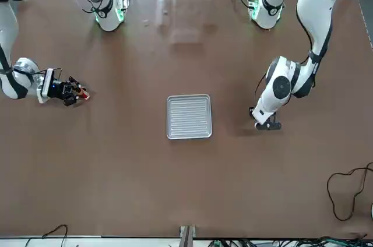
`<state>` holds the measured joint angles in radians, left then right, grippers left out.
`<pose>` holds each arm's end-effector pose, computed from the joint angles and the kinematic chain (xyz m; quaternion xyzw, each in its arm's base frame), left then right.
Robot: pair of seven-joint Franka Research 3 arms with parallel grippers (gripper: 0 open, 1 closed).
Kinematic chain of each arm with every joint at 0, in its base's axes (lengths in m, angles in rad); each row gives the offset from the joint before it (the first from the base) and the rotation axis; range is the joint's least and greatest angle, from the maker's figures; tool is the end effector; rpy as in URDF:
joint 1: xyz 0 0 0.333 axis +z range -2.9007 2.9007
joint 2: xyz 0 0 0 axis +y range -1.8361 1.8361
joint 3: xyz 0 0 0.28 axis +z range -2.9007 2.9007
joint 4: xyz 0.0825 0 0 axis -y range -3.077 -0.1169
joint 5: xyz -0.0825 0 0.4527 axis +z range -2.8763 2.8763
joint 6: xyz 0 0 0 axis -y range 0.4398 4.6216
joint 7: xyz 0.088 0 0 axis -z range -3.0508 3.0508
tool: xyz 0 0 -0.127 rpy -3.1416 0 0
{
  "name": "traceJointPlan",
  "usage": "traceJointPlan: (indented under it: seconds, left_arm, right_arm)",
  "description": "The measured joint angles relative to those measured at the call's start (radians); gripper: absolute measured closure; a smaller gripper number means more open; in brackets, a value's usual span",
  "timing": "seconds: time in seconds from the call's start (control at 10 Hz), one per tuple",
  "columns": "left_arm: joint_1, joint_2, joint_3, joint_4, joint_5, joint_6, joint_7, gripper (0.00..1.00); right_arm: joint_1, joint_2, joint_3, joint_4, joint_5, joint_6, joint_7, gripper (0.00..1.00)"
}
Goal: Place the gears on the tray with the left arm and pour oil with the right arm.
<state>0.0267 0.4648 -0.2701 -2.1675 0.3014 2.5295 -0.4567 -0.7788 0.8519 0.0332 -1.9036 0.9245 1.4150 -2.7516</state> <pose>0.5505 -0.1534 0.0662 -0.9991 0.0090 0.0268 0.0321 0.4166 -0.2285 -0.0238 -0.5564 -0.4699 -0.4922 0.4768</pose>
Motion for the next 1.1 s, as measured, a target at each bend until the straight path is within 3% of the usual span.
traceJointPlan:
  seconds: [0.4, 0.7, 1.1]
  left_arm:
    - [0.001, -0.002, -0.002, -0.001, 0.0, 0.0, -0.002, 0.7]
    - [0.001, -0.002, -0.002, -0.001, 0.0, 0.0, -0.012, 0.74]
    - [0.005, -0.004, -0.022, 0.01, 0.0, 0.0, -0.06, 0.75]
  right_arm:
    - [0.076, -0.001, 0.007, 0.078, 0.042, -0.031, 0.05, 0.69]
    - [0.098, -0.016, 0.04, 0.149, 0.053, -0.058, 0.136, 0.69]
    - [0.101, -0.023, 0.07, 0.158, 0.053, -0.074, 0.151, 0.69]
